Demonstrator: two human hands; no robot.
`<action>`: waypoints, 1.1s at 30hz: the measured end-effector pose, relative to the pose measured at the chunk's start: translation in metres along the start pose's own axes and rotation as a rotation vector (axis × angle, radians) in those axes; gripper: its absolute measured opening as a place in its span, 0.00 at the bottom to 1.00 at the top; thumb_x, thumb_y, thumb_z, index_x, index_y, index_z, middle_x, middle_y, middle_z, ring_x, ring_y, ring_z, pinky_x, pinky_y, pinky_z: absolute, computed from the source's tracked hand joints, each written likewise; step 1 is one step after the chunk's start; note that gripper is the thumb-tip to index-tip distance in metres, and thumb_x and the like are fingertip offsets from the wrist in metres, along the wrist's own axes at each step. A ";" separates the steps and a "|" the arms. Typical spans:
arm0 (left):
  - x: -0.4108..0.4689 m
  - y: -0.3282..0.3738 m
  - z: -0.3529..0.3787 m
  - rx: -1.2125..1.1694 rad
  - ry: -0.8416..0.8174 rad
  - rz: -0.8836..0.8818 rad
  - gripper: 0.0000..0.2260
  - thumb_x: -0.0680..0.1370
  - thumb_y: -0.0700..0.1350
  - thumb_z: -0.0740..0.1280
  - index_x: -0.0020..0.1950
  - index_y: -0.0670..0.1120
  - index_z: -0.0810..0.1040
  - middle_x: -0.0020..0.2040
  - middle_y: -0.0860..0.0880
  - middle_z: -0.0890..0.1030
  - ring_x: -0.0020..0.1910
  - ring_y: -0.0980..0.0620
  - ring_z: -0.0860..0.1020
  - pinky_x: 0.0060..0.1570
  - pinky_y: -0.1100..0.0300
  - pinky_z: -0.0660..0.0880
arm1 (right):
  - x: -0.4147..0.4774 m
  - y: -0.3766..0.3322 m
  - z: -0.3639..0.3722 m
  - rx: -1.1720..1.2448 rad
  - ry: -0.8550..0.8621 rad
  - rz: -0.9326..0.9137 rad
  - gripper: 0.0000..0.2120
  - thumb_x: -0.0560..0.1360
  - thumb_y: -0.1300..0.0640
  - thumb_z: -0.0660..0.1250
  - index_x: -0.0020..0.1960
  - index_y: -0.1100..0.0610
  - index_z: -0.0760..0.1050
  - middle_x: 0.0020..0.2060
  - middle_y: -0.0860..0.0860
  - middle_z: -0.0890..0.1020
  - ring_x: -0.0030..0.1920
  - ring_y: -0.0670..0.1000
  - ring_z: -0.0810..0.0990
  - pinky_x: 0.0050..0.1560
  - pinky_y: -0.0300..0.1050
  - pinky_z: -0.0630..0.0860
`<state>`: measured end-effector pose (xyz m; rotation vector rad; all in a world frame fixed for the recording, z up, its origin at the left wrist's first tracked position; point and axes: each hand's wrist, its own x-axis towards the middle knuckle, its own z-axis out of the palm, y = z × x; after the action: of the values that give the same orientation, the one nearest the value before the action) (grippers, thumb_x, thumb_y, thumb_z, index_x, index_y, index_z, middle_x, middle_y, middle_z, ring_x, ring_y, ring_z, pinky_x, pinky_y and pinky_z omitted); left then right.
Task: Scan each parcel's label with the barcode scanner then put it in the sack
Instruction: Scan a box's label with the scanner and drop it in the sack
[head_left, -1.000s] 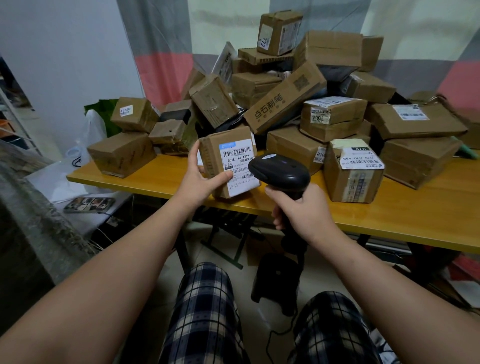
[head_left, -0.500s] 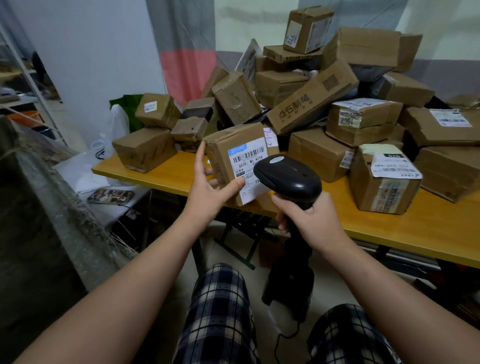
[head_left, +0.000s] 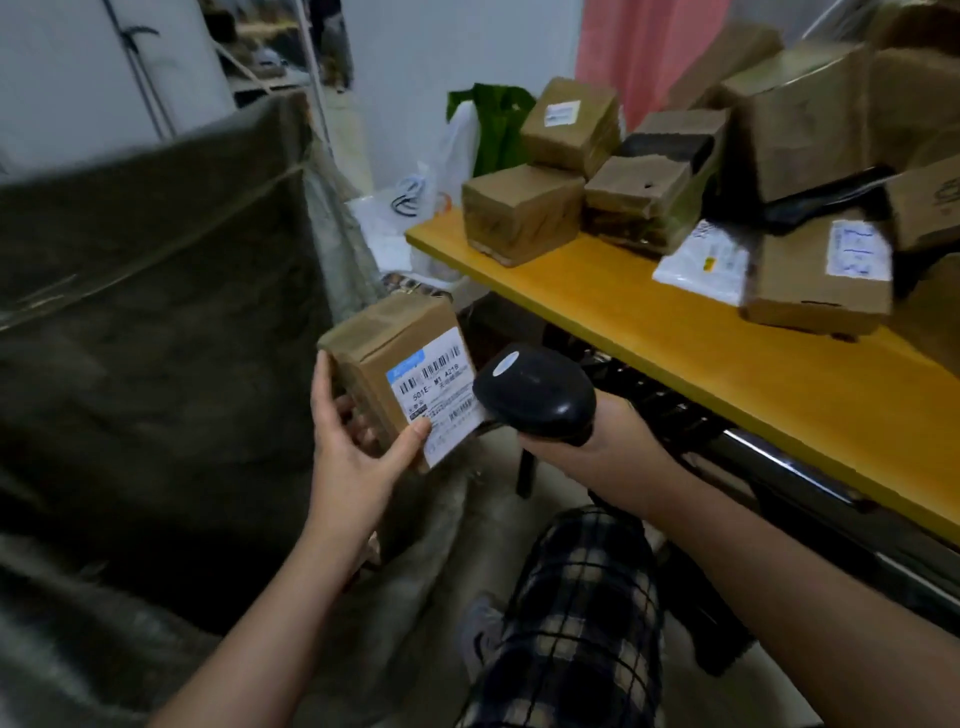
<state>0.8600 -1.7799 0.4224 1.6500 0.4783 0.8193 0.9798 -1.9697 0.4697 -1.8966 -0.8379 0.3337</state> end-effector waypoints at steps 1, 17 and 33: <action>0.001 -0.006 -0.011 0.019 0.041 -0.015 0.47 0.69 0.41 0.75 0.76 0.61 0.48 0.67 0.46 0.69 0.59 0.57 0.78 0.57 0.65 0.76 | 0.011 0.002 0.013 -0.030 -0.028 0.016 0.14 0.69 0.53 0.77 0.50 0.43 0.76 0.42 0.40 0.83 0.46 0.39 0.81 0.48 0.43 0.78; 0.051 -0.096 -0.061 -0.005 0.163 -0.416 0.46 0.69 0.45 0.77 0.78 0.57 0.52 0.69 0.48 0.71 0.63 0.57 0.73 0.67 0.55 0.71 | 0.093 0.065 0.141 0.210 -0.048 0.212 0.25 0.66 0.64 0.79 0.60 0.57 0.75 0.52 0.49 0.81 0.50 0.39 0.79 0.51 0.32 0.73; 0.069 -0.140 -0.084 0.674 -0.158 -0.634 0.43 0.71 0.60 0.71 0.78 0.61 0.48 0.66 0.41 0.65 0.61 0.41 0.72 0.65 0.47 0.69 | 0.087 0.060 0.106 0.015 0.047 0.206 0.22 0.70 0.70 0.69 0.63 0.62 0.72 0.49 0.50 0.76 0.50 0.48 0.76 0.48 0.40 0.70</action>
<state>0.8613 -1.6411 0.3119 1.9691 1.1776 0.0388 1.0072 -1.8542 0.3784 -1.9734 -0.6084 0.4182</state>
